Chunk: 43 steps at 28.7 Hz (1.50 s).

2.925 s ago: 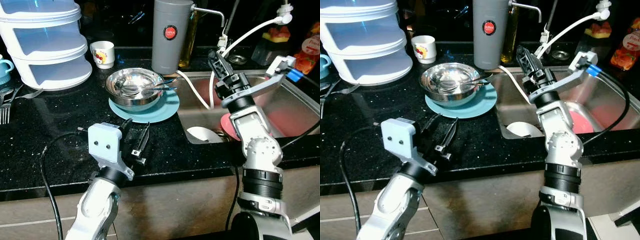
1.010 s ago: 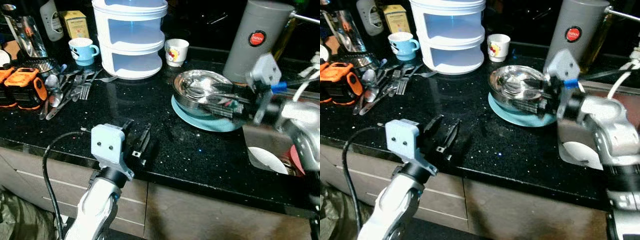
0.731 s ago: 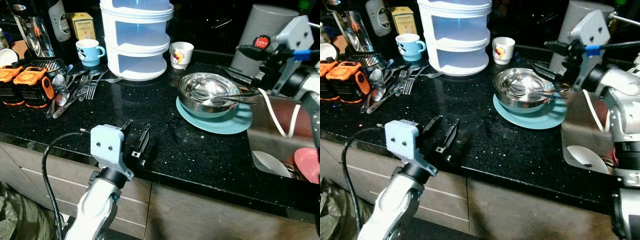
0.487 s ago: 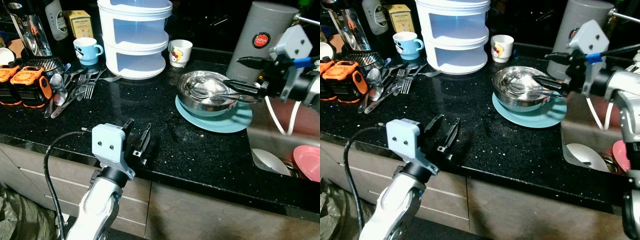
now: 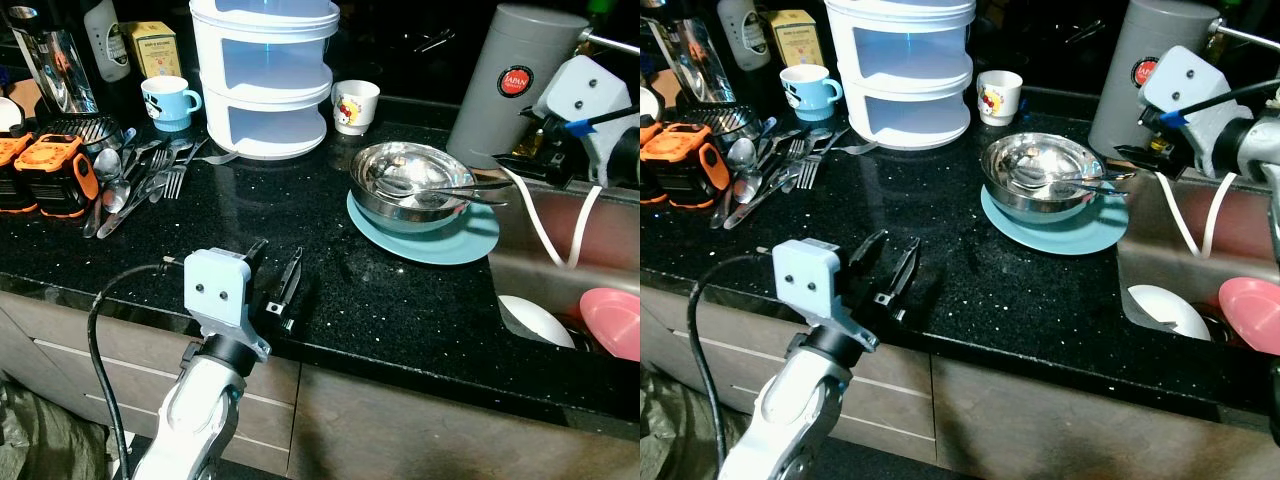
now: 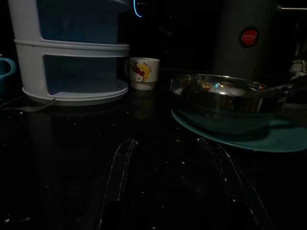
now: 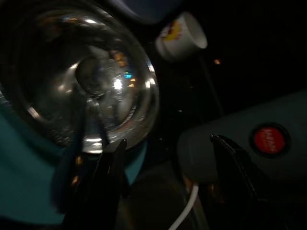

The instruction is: Kitchen organization

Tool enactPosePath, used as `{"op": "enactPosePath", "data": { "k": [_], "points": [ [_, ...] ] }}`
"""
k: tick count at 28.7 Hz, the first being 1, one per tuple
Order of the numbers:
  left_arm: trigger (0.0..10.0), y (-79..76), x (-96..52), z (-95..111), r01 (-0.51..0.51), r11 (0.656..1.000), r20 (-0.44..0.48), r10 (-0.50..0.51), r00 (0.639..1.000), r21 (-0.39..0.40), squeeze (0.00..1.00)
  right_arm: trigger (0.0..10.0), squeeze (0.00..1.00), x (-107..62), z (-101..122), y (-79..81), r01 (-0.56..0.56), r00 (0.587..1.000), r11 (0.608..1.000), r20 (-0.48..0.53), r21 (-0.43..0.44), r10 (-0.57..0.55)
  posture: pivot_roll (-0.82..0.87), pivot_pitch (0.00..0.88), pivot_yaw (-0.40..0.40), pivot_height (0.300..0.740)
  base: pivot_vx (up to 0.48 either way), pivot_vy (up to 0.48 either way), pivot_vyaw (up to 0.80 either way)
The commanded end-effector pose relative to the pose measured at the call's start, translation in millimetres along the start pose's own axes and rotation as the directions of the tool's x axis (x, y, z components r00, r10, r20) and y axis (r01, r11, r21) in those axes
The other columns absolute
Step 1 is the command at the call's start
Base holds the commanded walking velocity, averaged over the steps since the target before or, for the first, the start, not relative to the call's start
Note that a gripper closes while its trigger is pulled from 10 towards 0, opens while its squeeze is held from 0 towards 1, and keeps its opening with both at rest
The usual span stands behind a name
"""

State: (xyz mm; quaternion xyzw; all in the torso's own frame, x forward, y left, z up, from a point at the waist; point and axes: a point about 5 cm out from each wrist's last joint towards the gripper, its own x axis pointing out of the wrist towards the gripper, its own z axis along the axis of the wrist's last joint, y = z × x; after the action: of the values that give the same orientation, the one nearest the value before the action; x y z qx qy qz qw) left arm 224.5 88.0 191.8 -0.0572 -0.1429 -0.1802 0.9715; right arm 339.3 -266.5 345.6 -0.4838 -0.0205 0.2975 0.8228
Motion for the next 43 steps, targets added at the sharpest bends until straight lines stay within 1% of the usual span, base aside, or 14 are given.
{"op": "enactPosePath", "data": {
  "k": [1, 3, 7, 11, 15, 17, 20, 24, 28, 31, 34, 38, 43],
  "points": [
    [10.0, -2.8, 0.0, -1.2, 0.003, 1.0, -0.005, -0.003, 1.0, -0.013, 0.0, 10.0, 0.0, -1.8, 2.0, -4.1, -0.069, 0.997, 0.995, -0.051, -0.069, 0.066, 0.14, 0.0, -0.045, 0.74, 0.0, 0.0, 0.0],
    [10.0, -3.0, -0.1, -1.4, 0.004, 1.0, -0.006, -0.004, 1.0, -0.016, 0.0, 10.0, 0.0, 0.8, 6.8, -6.8, -0.116, 0.992, 0.986, -0.073, -0.124, 0.107, 0.14, 0.0, -0.045, 0.74, 0.0, 0.0, 0.0],
    [10.0, -3.3, -0.2, -1.8, 0.006, 1.0, -0.006, -0.006, 1.0, -0.018, 0.0, 10.0, 0.0, 2.9, 15.4, -11.9, -0.175, 0.982, 0.966, -0.102, -0.189, 0.158, 0.14, 0.0, -0.048, 0.74, 0.0, 0.0, 0.0],
    [10.0, -3.6, 0.1, -1.7, 0.004, 1.0, -0.005, -0.005, 1.0, -0.019, 0.0, 10.0, 0.0, 3.2, 17.3, -15.1, -0.198, 0.976, 0.953, -0.141, -0.23, 0.169, 0.13, 0.0, -0.051, 0.74, 0.0, 0.0, 0.0],
    [10.0, -3.4, 0.4, -1.6, 0.004, 1.0, -0.004, -0.004, 1.0, -0.02, 0.0, 10.0, 0.0, 6.3, 14.6, -14.2, -0.253, 0.96, 0.933, -0.188, -0.257, 0.208, 0.13, 0.0, -0.05, 0.74, 0.0, 0.0, 0.0],
    [10.0, -3.3, 0.5, -1.5, 0.003, 1.0, -0.004, -0.004, 1.0, -0.02, 0.0, 10.0, 0.0, 7.1, 13.5, -13.9, -0.265, 0.956, 0.929, -0.197, -0.259, 0.218, 0.13, 0.0, -0.049, 0.74, 0.0, 0.0, 0.0],
    [10.0, -3.1, 0.6, -1.3, 0.003, 1.0, -0.003, -0.004, 1.0, -0.021, 0.0, 10.0, 0.0, 9.4, 7.0, -12.1, -0.307, 0.938, 0.913, -0.25, -0.269, 0.241, 0.13, 0.0, -0.049, 0.74, 0.0, 0.0, 0.0],
    [10.0, -3.1, 0.7, -1.2, 0.003, 1.0, -0.003, -0.003, 1.0, -0.023, 0.0, 10.0, 0.0, 14.2, 0.0, -8.1, -0.328, 0.926, 0.903, -0.286, -0.279, 0.248, 0.13, 0.0, -0.049, 0.74, 0.0, 0.0, 0.0],
    [10.0, -3.1, 0.8, -1.0, 0.002, 1.0, -0.002, -0.002, 1.0, -0.023, 0.0, 10.0, 0.0, 18.0, -2.2, -5.2, -0.333, 0.924, 0.899, -0.29, -0.284, 0.251, 0.13, 0.0, -0.051, 0.74, 0.0, 0.0, 0.0],
    [10.0, -3.0, 1.1, -0.8, 0.003, 1.0, -0.002, -0.003, 1.0, -0.025, 0.0, 10.0, 0.0, 21.3, -7.0, -4.3, -0.324, 0.919, 0.891, -0.328, -0.319, 0.217, 0.13, 0.0, -0.051, 0.74, 0.0, 0.0, 0.0],
    [10.0, -3.2, 1.2, -0.6, 0.004, 1.0, -0.001, -0.004, 1.0, -0.026, 0.0, 10.0, 0.0, 24.6, -5.6, -4.7, -0.301, 0.93, 0.895, -0.311, -0.33, 0.198, 0.13, 0.0, -0.053, 0.74, 0.0, 0.0, 0.0],
    [10.0, -3.2, 1.3, -0.3, 0.003, 1.0, 0.0, -0.003, 1.0, -0.027, 0.0, 10.0, 0.0, 31.6, 0.7, -5.7, -0.264, 0.949, 0.891, -0.267, -0.369, 0.17, 0.13, 0.0, -0.052, 0.74, 0.0, 0.0, 0.0],
    [10.0, -3.1, 1.8, -0.1, 0.002, 1.0, 0.001, -0.002, 1.0, -0.029, 0.0, 10.0, 0.0, 37.8, 4.6, -1.8, -0.268, 0.954, 0.881, -0.235, -0.389, 0.187, 0.13, 0.0, -0.055, 0.74, 0.0, 0.0, 0.0]
  ]
}}
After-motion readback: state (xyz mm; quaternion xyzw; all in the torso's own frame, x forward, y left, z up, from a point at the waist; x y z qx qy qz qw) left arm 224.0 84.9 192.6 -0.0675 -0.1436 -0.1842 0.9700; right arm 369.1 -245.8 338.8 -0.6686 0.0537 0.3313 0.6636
